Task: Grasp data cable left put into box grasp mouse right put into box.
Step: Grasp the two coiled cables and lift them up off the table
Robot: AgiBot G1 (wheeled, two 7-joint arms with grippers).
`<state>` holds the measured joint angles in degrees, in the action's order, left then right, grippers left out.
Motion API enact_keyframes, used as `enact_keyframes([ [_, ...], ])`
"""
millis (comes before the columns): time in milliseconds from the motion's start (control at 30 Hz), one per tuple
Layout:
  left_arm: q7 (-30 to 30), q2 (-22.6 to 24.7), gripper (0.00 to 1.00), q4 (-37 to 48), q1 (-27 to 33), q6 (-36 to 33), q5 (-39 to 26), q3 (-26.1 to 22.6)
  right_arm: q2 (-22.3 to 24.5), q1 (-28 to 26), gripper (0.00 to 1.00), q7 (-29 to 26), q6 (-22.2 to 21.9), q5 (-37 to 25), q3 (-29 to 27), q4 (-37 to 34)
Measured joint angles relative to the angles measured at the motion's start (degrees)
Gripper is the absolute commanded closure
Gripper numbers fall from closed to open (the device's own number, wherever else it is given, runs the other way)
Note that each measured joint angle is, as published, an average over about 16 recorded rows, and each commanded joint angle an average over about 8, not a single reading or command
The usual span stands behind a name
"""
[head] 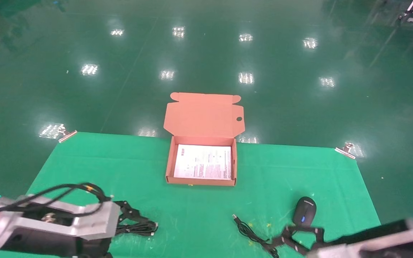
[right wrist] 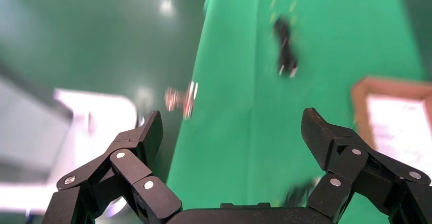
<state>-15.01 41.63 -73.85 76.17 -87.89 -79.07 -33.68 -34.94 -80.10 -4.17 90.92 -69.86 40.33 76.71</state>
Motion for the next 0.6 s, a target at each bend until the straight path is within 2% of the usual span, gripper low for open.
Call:
enact_keyframes([
  [300, -1.99, 4.32, 0.00, -2.48, 3.60, 3.00, -18.28, -6.89, -4.56, -8.98, 0.00, 1.33, -1.40, -14.10, 14.63, -0.02],
  [600, -6.33, 8.57, 0.00, -2.75, 3.29, 7.24, -31.11, -11.07, -9.45, -11.06, 0.00, -3.81, -5.65, -24.65, 21.20, -0.88],
])
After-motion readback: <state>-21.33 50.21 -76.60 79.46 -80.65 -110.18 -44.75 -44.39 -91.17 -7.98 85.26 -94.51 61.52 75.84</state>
